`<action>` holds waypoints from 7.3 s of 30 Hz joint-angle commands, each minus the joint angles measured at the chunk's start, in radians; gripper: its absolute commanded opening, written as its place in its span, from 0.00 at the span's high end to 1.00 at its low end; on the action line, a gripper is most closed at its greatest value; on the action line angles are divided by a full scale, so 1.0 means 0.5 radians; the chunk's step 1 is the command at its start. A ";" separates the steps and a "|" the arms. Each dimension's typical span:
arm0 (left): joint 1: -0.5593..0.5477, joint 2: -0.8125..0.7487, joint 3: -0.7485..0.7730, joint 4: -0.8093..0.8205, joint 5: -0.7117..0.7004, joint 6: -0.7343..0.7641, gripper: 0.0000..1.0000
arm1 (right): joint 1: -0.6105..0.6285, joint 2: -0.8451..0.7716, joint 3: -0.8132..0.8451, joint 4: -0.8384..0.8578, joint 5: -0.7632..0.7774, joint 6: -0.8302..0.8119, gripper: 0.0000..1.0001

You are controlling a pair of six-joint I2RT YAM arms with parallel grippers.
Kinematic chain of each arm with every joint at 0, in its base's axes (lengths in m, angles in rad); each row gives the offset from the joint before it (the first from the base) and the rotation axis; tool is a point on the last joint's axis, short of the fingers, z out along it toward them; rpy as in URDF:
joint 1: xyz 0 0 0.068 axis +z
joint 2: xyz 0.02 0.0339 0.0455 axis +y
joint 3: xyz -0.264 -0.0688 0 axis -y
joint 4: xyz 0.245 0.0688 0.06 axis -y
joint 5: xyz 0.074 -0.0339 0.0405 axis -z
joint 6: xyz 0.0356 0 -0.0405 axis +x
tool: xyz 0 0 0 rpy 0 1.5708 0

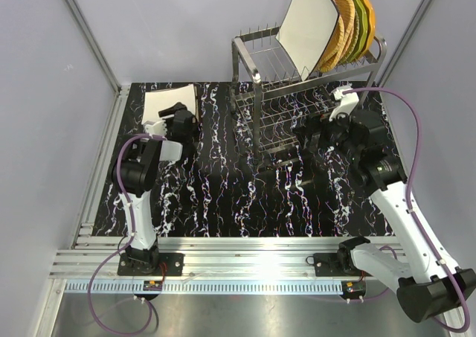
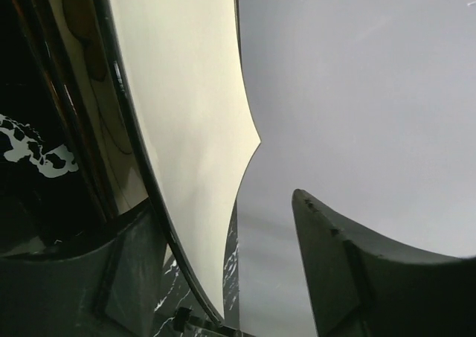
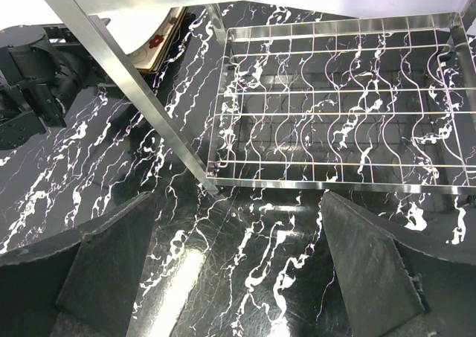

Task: Unload the plates from the dish rack
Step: Place the plate on the table, then grab a plate with the right arm

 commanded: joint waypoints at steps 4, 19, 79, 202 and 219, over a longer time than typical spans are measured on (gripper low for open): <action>-0.001 -0.192 0.003 0.097 0.058 0.069 0.22 | -0.016 -0.062 0.026 0.070 -0.013 0.031 0.00; -0.001 -0.296 -0.043 -0.161 0.312 0.063 0.01 | -0.016 -0.130 0.017 0.051 -0.028 0.040 0.00; 0.419 -0.011 1.071 -1.855 1.073 0.407 0.01 | -0.016 -0.237 0.005 0.002 -0.062 -0.036 0.00; 0.382 -3.438 -0.942 -1.870 1.877 2.447 0.01 | -0.227 1.147 1.281 0.797 0.226 -0.260 0.86; 0.379 -3.389 -0.936 -1.787 1.899 2.410 0.01 | -0.233 1.055 1.428 1.122 0.134 -0.319 1.00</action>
